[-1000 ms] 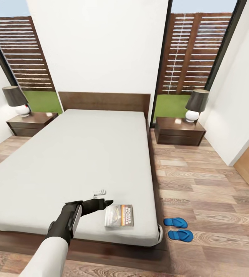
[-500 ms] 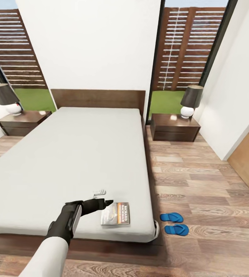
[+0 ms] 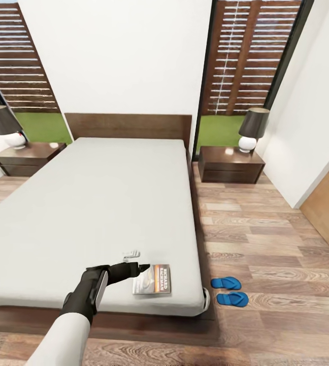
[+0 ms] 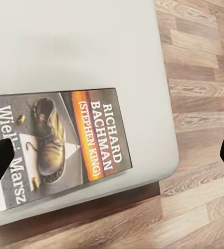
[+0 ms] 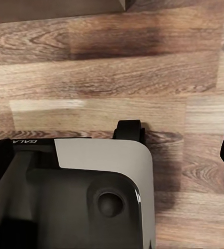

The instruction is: In the bedroom, move the book from the bed onto either nightstand, and place the two sandals side by side next to the bed.

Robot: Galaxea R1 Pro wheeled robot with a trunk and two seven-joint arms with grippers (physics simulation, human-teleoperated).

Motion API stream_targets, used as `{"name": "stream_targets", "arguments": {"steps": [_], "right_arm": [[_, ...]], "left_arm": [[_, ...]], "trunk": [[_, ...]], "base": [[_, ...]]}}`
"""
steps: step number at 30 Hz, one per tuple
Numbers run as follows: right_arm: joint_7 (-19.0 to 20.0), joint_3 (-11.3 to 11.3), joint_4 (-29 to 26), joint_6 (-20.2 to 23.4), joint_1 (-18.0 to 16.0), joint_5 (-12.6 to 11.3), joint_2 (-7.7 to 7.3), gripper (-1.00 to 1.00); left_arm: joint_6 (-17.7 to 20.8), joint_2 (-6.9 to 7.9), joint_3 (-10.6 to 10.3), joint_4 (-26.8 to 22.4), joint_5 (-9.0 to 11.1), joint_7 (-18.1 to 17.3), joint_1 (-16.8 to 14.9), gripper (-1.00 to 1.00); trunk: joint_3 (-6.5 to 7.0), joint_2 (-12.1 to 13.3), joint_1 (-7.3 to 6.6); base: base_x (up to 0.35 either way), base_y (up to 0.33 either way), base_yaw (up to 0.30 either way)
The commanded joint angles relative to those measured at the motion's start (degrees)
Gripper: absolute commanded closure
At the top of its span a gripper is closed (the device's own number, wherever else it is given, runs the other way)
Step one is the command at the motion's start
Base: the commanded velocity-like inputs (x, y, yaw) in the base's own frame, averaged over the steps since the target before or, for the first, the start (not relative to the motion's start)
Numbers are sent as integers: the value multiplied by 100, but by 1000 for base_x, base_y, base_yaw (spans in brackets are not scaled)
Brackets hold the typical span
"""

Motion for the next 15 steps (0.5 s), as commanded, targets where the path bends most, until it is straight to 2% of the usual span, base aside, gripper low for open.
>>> {"name": "stream_targets", "arguments": {"steps": [1,8,11,12,14,15], "right_arm": [[10,-50,16,-14,-8,61,-5,-100],[10,-50,16,-14,-8,64,-5,-100],[9,-50,16,-14,-7,64,-5,-100],[8,-50,16,-14,-7,64,-5,-100],[9,-50,16,-14,-7,66,-5,-100],[8,-50,16,-14,-8,69,-5,-100]], "left_arm": [[27,-11,40,-8,-53,-54,-6,-100],[47,-45,27,-26,-5,-50,-7,-100],[98,-45,24,-151,213,-31,-89,-100],[263,-45,23,-210,387,-4,-276,-100],[433,-45,23,-230,496,65,-429,-100],[598,-45,23,-242,597,208,-578,-100]], "trunk": [[-15,-4,0],[-78,-4,0],[-106,-4,0],[-115,-4,0],[-133,-4,0],[-142,-4,0]], "base": [[0,0,0],[0,0,0],[0,0,0],[0,0,0],[0,0,0],[0,0,0]]}}
